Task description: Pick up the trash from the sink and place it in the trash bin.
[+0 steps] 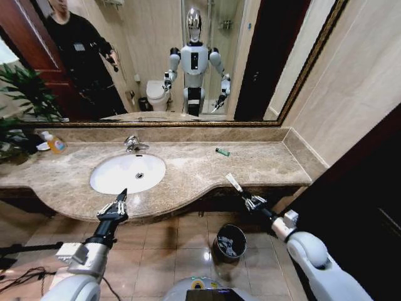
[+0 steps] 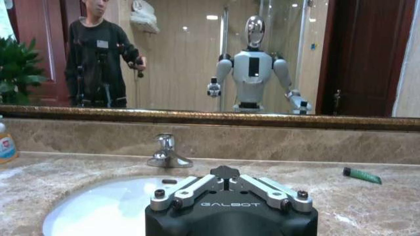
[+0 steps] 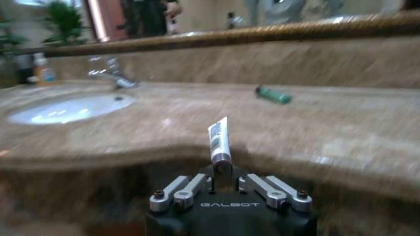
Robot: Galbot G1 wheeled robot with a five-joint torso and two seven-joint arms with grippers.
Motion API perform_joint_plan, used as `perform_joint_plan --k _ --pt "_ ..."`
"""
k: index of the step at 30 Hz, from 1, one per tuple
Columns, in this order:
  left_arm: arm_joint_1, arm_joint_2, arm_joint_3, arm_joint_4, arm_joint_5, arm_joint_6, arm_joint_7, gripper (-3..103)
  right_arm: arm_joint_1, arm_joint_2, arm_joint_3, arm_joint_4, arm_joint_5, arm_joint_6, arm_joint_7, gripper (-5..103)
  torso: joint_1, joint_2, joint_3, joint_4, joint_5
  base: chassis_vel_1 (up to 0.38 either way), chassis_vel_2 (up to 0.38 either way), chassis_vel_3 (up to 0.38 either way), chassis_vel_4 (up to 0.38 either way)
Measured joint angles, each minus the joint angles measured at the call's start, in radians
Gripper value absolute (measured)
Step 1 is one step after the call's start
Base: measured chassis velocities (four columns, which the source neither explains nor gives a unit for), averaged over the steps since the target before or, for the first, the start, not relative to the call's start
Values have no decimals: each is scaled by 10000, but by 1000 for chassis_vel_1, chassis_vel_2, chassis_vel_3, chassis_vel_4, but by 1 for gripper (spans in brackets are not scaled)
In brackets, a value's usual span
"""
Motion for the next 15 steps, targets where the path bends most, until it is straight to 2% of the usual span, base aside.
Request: perform_joint_plan --k 1,2,4,9,15 --pt "0 0 0 0 0 -1 0 0 -58 36 110 -240 -36 110 -536 16 0 0 0 -1 0 0 0 0 0" --pt "0 0 0 0 0 -1 0 0 -58 36 110 -240 -36 110 -536 16 0 0 0 -1 0 0 0 0 0" --pt "0 0 0 0 0 0 0 0 -49 118 148 -739 -233 375 -1025 16 0 0 0 0 1 0 0 0 0" --pt "0 0 0 -1 0 0 0 0 99 533 -204 -1918 -848 831 -1112 16 2 -1 1 1 2 0 0 0 0" --pt "0 0 0 0 0 0 0 0 328 941 -513 -2912 -1290 1032 -1017 16 1 -1 1 0 3 0 0 0 0"
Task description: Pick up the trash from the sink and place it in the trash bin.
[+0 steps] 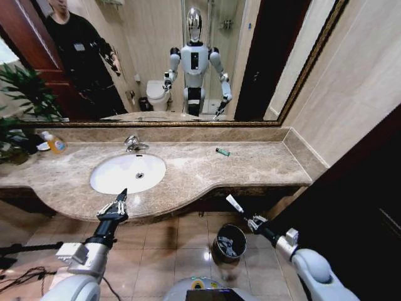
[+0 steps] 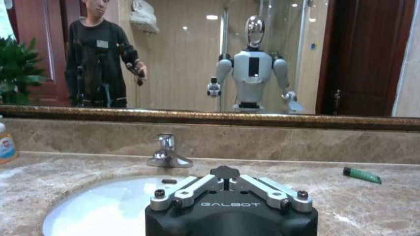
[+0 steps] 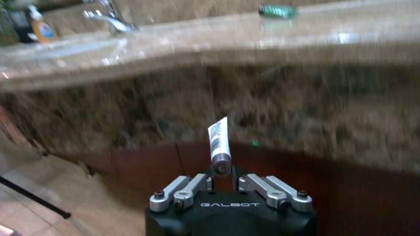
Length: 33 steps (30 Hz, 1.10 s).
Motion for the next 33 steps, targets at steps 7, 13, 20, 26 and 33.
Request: perform_joint_plan --k 7,13,20,26,33 --pt "0 0 0 -1 0 0 0 0 789 359 -256 -2352 -884 682 606 16 1 0 0 1 -2 0 0 0 0" --pt "0 0 0 0 0 0 0 0 1049 495 -313 -3231 -1023 804 908 16 0 0 0 1 -3 0 0 0 0" --pt "0 0 0 0 0 0 0 0 1251 751 -463 -3618 -1300 921 1052 16 0 0 0 0 -1 0 0 0 0" --pt "0 0 0 0 1 0 0 0 1351 839 -680 -3633 -1492 953 1613 27 0 0 0 1 -2 0 0 0 0" --pt "0 0 0 0 0 0 0 0 1399 894 -867 -3635 -1546 1066 1815 54 0 0 0 0 -2 0 0 0 0"
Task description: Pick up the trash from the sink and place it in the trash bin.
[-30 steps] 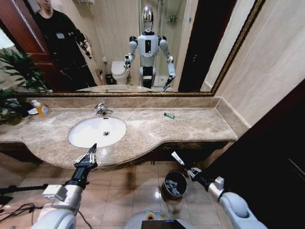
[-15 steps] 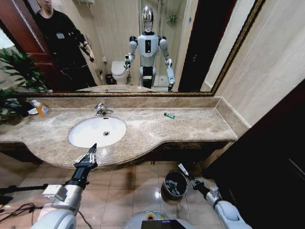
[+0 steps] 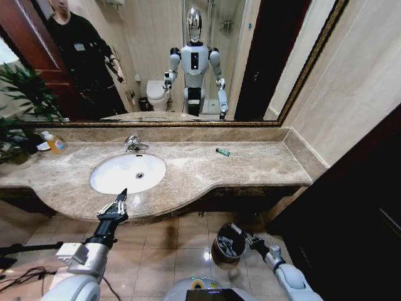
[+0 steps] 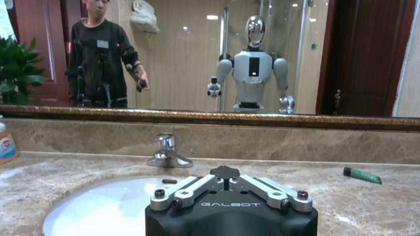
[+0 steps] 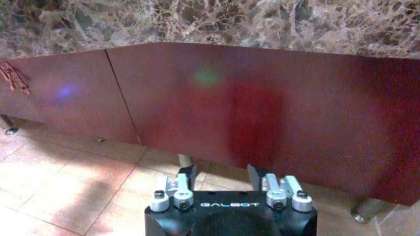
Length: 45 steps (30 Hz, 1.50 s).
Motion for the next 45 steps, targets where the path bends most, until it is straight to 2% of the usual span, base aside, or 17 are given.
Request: perform_joint_plan --k 2,3,4,6,7,8,12,14,28,31,33,35,36,39,40,45 --pt "0 0 0 0 0 0 0 0 3 2 -16 1 -3 2 6 54 0 0 0 0 0 0 0 0 0" --pt "0 0 0 0 0 0 0 0 8 5 -48 2 -10 12 20 65 0 0 0 0 -1 0 0 0 0" --pt "0 0 0 0 0 0 0 0 9 11 -75 9 -17 27 34 71 0 0 0 0 0 0 0 0 0" --pt "0 0 0 0 0 0 0 0 9 14 -85 15 -19 27 35 71 0 0 0 0 0 0 0 0 0" --pt "0 0 0 0 0 0 0 0 8 23 -110 39 -21 27 43 76 0 0 0 0 0 0 0 0 0" --pt "0 0 0 0 0 0 0 0 8 23 -110 39 -21 27 43 76 0 0 0 0 0 0 0 0 0" --pt "0 0 0 0 0 0 0 0 -11 49 -146 124 -8 23 73 97 0 0 0 0 0 0 0 0 0" --pt "0 0 0 0 0 0 0 0 -17 49 -153 145 3 14 81 100 0 0 0 0 1 0 0 0 0" --pt "0 0 0 0 0 0 1 0 -230 101 -59 459 347 6 205 100 0 0 0 0 3 0 0 0 0" --pt "0 1 0 0 0 0 0 0 -782 -99 -2 1741 1062 -448 981 100 0 0 0 0 1 0 0 0 0" --pt "0 0 0 0 0 0 1 0 -926 -191 24 2083 1276 -552 1164 100 0 0 0 1 0 0 0 0 0" --pt "0 0 0 0 0 0 0 0 -1441 -475 220 3206 2057 -706 1543 100 0 0 0 0 0 0 0 0 0" --pt "0 0 0 0 0 0 0 0 -1441 -475 220 3206 2057 -706 1543 100 0 0 0 0 0 0 0 0 0" --pt "0 0 0 0 0 0 0 0 -2086 -711 596 4800 2887 -953 1596 100 -1 0 0 -2 -1 0 0 0 0" --pt "0 0 0 0 0 0 0 0 -2086 -711 596 4800 2887 -953 1596 100 -1 0 0 -2 -1 0 0 0 0" --pt "0 0 0 0 0 0 0 0 -2128 -875 916 6920 3303 -1560 1681 100 -1 0 0 -1 0 0 0 0 0"
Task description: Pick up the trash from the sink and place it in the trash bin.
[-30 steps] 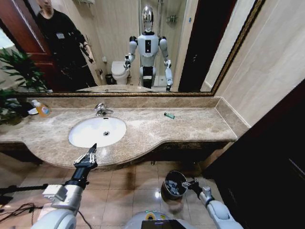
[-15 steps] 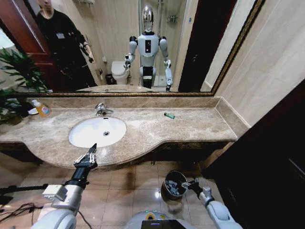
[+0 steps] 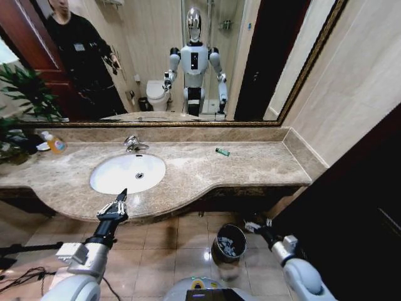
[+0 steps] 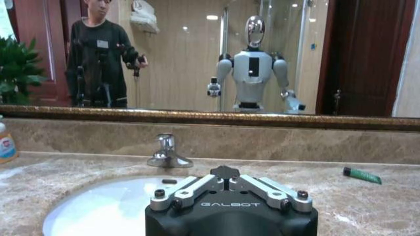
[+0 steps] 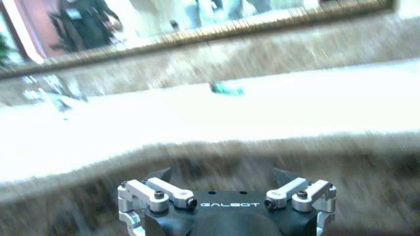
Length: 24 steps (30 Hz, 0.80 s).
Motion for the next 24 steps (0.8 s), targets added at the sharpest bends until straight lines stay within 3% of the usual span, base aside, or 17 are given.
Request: perform_joint_plan --k 10,14,19,24 --pt "0 0 0 0 0 0 0 0 2032 -355 -1010 860 180 -1383 547 100 0 0 0 1 1 0 0 0 0" --pt "0 1 0 0 0 0 1 0 3707 -618 -1730 -11 133 -1769 453 100 1 0 1 2 4 0 0 0 0" --pt "0 0 0 0 0 0 0 0 4675 -839 -2144 -670 191 -1875 361 100 1 0 1 0 0 0 0 0 0" --pt "0 0 0 0 0 0 3 0 6441 -977 -3086 -2441 317 -1912 293 100 2 -1 2 0 2 0 0 0 0"
